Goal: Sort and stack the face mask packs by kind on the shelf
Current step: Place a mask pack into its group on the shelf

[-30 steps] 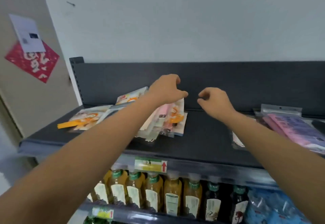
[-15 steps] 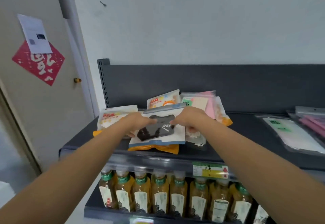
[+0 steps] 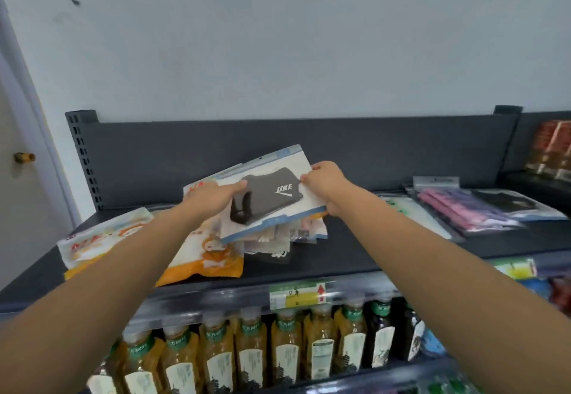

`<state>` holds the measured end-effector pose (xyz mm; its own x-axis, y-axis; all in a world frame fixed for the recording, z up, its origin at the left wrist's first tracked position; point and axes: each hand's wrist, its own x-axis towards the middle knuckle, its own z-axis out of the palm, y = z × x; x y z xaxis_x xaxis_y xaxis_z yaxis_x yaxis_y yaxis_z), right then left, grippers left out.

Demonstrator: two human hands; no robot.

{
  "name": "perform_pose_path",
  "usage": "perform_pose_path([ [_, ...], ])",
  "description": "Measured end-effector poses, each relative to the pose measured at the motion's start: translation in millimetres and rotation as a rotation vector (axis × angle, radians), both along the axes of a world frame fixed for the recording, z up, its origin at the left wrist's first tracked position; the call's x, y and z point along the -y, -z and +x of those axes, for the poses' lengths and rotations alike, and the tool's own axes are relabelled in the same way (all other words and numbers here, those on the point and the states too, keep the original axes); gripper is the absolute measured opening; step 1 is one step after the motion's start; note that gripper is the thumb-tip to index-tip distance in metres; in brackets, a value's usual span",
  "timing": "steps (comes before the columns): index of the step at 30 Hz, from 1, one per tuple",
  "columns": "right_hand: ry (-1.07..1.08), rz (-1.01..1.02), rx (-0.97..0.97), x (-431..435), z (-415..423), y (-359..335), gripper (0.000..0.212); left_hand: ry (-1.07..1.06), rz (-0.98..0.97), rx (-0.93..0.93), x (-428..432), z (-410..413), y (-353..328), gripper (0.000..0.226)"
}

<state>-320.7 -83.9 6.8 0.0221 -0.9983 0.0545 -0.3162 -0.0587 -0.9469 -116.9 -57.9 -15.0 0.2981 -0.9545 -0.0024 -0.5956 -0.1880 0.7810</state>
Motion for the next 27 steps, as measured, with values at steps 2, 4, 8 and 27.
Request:
perform_pose_path([
  [2, 0.042, 0.0, 0.039, 2.4, -30.9, -4.0, 0.014, 0.024, -0.089, -0.03, 9.7, -30.7, -4.9, 0.082],
  [4, 0.096, 0.003, 0.083, 7.9, -66.4, -6.8, 0.014, 0.055, -0.151, -0.065, 21.7, -66.9, -10.4, 0.07],
  [8, 0.215, -0.02, 0.134, 15.6, -149.0, -11.0, 0.011, 0.153, -0.162, -0.086, 40.9, -152.5, -18.9, 0.076],
  [27, 0.394, 0.028, -0.295, 58.5, -488.2, 29.9, 0.042, 0.476, -0.07, 0.253, 122.9, -499.1, -4.4, 0.045],
])
